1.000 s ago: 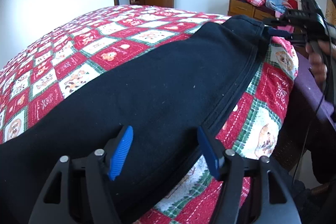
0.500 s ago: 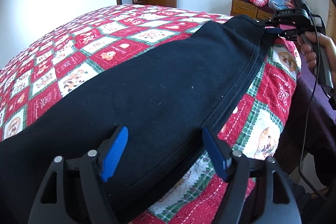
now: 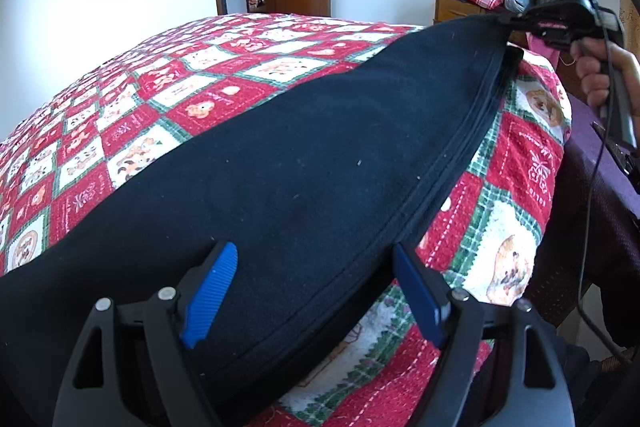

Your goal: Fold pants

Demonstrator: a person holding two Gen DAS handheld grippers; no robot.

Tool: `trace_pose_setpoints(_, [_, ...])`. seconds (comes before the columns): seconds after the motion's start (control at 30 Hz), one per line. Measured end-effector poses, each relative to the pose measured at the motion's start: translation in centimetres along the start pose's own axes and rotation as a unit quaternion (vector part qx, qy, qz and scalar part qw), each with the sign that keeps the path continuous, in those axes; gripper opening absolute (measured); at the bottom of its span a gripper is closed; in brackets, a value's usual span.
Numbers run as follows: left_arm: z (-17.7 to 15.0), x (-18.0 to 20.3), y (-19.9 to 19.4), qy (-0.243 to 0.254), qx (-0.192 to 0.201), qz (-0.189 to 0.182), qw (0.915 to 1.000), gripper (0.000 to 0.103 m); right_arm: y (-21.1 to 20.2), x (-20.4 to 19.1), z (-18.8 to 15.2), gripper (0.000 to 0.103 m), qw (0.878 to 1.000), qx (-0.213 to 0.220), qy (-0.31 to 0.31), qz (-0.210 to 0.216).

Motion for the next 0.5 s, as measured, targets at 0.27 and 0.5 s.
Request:
trace_pose_setpoints(0.27, [-0.1,0.0,-0.1,-0.002,0.0,-0.006,1.0,0.083,0.6,2.6,-0.8,0.005,0.999,-0.024,0.023,-0.017])
trace_pose_setpoints(0.5, [0.0,-0.2,-1.0,-0.024,0.014,-0.023,0.9993,0.082,0.7,4.1,-1.5,0.005,0.999,-0.028,0.024,-0.036])
Point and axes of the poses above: each gripper's, at about its wrist camera, not at the fingertips, and y roughly the way its jaws point, x to its right, z to its top, the point moved 9 cm from there along y, roughly the way its jaws point, and after that the axes turned 11 degrees about y, right-handed, at the moved point
